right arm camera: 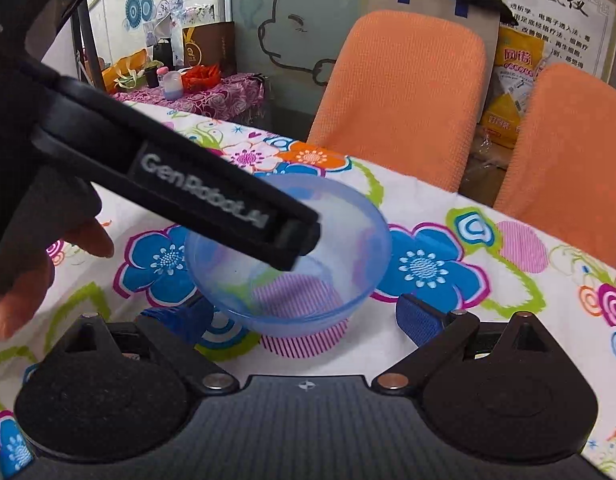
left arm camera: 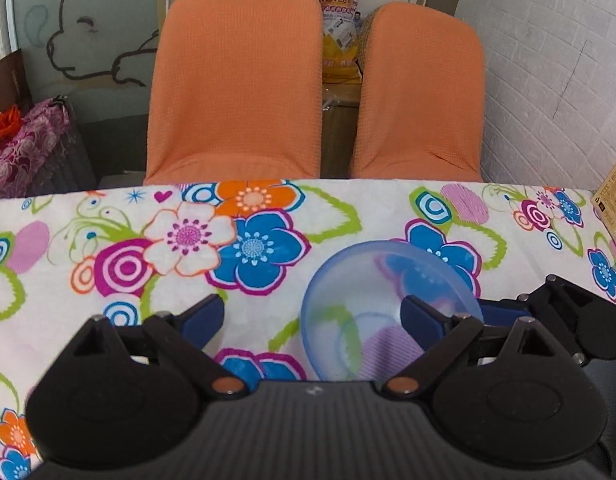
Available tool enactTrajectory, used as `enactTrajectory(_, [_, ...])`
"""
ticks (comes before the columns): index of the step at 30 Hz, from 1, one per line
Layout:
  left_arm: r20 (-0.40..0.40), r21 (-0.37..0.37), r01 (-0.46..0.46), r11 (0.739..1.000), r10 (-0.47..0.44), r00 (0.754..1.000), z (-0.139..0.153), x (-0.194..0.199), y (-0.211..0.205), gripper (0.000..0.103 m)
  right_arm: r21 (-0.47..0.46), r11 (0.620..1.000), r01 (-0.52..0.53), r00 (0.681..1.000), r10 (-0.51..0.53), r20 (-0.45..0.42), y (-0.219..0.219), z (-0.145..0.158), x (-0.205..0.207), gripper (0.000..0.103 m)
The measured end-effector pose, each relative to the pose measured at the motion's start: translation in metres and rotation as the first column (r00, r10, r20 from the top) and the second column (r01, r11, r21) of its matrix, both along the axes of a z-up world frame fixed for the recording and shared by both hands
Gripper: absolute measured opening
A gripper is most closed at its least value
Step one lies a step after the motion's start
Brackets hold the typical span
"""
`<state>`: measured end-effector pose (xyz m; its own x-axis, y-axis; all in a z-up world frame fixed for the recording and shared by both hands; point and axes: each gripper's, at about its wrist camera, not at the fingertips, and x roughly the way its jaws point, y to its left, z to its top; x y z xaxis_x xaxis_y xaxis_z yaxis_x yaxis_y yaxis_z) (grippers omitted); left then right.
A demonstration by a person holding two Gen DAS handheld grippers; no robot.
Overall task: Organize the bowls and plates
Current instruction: 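Move both tools to the translucent blue bowl and grip its rim, then lower the blue bowl into the white bowl and open both tools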
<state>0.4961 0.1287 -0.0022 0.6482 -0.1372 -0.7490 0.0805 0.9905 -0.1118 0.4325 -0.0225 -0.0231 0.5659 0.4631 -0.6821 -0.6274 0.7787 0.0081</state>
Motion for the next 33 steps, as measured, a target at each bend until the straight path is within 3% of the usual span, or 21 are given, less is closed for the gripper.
enactTrajectory(2, [-0.014,0.007,0.026,1.0,-0.026,1.0,-0.004,0.004,-0.002,0.085,0.019,1.0,0.001,1.0,-0.001,0.019,-0.001,-0.001,0.0,0.086])
enactTrajectory(3, [-0.032,0.008,0.046,0.999,-0.046,0.998,-0.006,0.005,-0.004,0.062,0.014,1.0,-0.008,1.0,0.008,0.022,0.0,0.0,-0.001,0.085])
enactTrajectory(4, [-0.056,0.012,0.065,0.998,-0.065,0.996,-0.008,0.006,-0.005,0.048,0.012,1.0,-0.021,0.999,0.021,0.025,0.0,0.001,-0.001,0.085])
enactTrajectory(5, [-0.045,0.033,0.074,0.997,-0.072,0.996,-0.008,0.004,-0.007,0.047,0.014,0.999,-0.035,0.999,0.034,0.034,-0.001,0.002,-0.003,0.084])
enactTrajectory(7, [-0.046,0.045,0.096,0.994,-0.094,0.994,-0.008,0.002,-0.009,0.033,0.021,0.998,-0.054,0.997,0.053,0.056,-0.002,0.004,-0.005,0.083])
enactTrajectory(10, [-0.058,0.027,0.102,0.994,-0.1,0.993,-0.006,-0.002,-0.013,0.034,0.049,0.996,-0.08,0.99,0.074,0.119,-0.001,0.014,-0.01,0.083])
enactTrajectory(14, [-0.006,0.074,0.106,0.992,-0.106,0.994,0.009,-0.014,-0.019,0.034,0.045,0.995,-0.094,0.982,0.085,0.168,-0.003,0.026,-0.016,0.083])
enactTrajectory(20, [0.035,0.022,0.107,0.994,-0.107,0.994,0.04,-0.038,-0.023,0.034,0.028,0.994,-0.106,0.96,0.095,0.262,-0.014,0.052,-0.044,0.083])
enactTrajectory(28, [0.065,-0.017,0.194,0.981,-0.193,0.979,0.083,-0.138,-0.076,0.034,-0.006,0.998,-0.068,0.96,0.067,0.272,-0.065,0.096,-0.14,0.083])
enactTrajectory(33, [0.04,-0.003,0.298,0.955,-0.298,0.954,0.071,-0.213,-0.124,0.038,-0.039,0.999,0.005,0.976,0.003,0.218,-0.096,0.09,-0.215,0.083])
